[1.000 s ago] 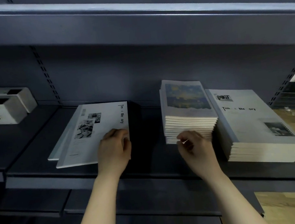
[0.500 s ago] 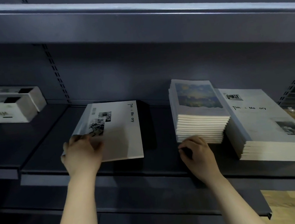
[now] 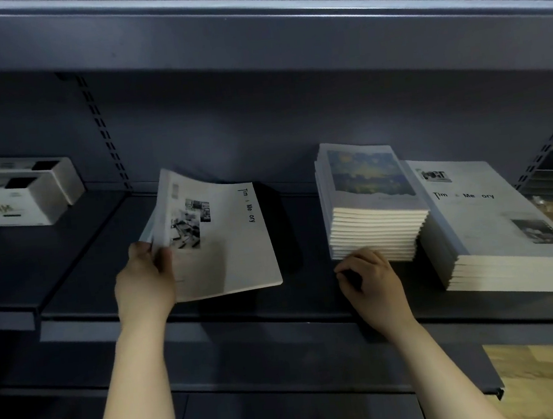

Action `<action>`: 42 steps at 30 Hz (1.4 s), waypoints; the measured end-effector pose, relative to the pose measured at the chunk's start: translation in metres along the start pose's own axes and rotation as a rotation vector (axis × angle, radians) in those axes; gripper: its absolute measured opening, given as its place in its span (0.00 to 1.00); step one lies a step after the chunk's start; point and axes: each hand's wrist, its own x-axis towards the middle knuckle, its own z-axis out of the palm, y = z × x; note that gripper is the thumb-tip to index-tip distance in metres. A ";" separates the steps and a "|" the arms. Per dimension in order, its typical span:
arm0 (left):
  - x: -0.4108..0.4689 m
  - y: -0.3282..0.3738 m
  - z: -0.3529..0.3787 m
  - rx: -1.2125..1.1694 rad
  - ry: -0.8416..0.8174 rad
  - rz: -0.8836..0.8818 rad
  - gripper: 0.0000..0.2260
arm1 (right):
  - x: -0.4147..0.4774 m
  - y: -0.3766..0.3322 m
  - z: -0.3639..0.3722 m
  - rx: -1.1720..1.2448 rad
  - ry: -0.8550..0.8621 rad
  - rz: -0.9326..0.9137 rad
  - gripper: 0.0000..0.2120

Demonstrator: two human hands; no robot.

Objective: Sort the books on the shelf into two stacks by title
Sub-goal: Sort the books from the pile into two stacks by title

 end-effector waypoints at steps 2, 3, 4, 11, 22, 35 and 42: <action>-0.008 0.002 -0.002 -0.167 0.053 0.050 0.11 | 0.000 0.000 -0.001 0.005 0.001 -0.003 0.07; -0.011 0.003 -0.002 -0.236 0.081 0.072 0.09 | -0.001 0.000 -0.001 0.003 0.003 -0.007 0.07; -0.015 0.004 -0.002 -0.296 0.111 0.086 0.08 | 0.000 0.000 -0.001 0.003 0.004 -0.011 0.07; -0.037 0.021 0.019 -0.734 0.157 0.081 0.04 | 0.000 -0.002 -0.012 0.198 -0.033 0.024 0.08; -0.084 0.094 0.066 -0.995 0.026 0.166 0.07 | -0.002 -0.024 -0.085 0.915 -0.015 0.317 0.13; -0.141 0.155 0.129 -0.924 -0.366 0.298 0.14 | -0.020 0.059 -0.155 1.075 0.358 0.334 0.15; -0.156 0.158 0.169 -0.586 -0.411 0.353 0.11 | -0.025 0.111 -0.190 0.973 0.423 0.406 0.16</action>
